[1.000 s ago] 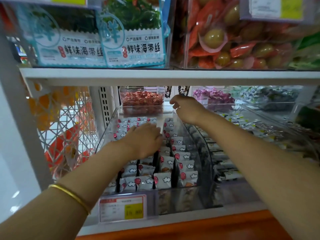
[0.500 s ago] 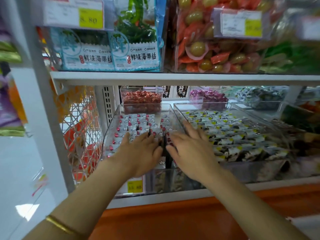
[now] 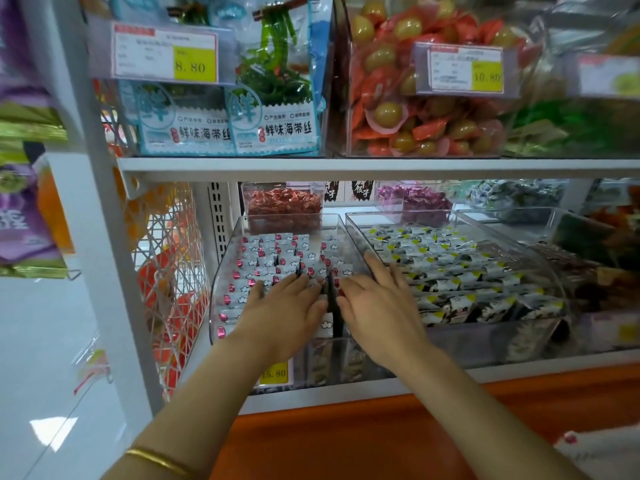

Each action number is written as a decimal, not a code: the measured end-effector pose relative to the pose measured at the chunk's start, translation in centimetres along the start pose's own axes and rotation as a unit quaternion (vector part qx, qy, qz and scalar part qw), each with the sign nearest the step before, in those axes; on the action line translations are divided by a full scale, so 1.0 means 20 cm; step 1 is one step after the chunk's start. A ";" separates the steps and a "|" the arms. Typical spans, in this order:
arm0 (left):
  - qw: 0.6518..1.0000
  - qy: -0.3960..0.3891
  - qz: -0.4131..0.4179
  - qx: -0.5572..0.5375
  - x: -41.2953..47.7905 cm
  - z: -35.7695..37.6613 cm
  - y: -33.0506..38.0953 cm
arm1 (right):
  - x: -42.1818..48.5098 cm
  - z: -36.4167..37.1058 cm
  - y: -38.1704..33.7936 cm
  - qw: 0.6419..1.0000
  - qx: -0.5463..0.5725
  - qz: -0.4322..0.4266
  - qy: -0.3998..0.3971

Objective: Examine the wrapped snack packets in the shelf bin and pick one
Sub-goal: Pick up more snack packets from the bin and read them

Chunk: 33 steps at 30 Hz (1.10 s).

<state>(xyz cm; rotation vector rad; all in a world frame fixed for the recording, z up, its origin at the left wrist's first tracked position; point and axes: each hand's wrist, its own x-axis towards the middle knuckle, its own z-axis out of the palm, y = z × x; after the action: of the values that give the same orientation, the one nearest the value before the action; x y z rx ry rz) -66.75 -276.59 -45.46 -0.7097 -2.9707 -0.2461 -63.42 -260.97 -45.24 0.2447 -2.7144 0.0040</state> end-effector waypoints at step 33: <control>0.998 0.050 -0.031 -0.012 0.32 -0.11 -0.04 | 0.28 -0.05 -0.01 0.991 -0.062 -0.092 -0.077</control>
<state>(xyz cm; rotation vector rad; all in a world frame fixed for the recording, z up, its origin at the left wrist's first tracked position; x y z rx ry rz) -72.64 -274.84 -42.63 -0.5912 -2.9017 -0.3134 -68.11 -262.15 -42.14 0.4745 -2.8193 -0.2457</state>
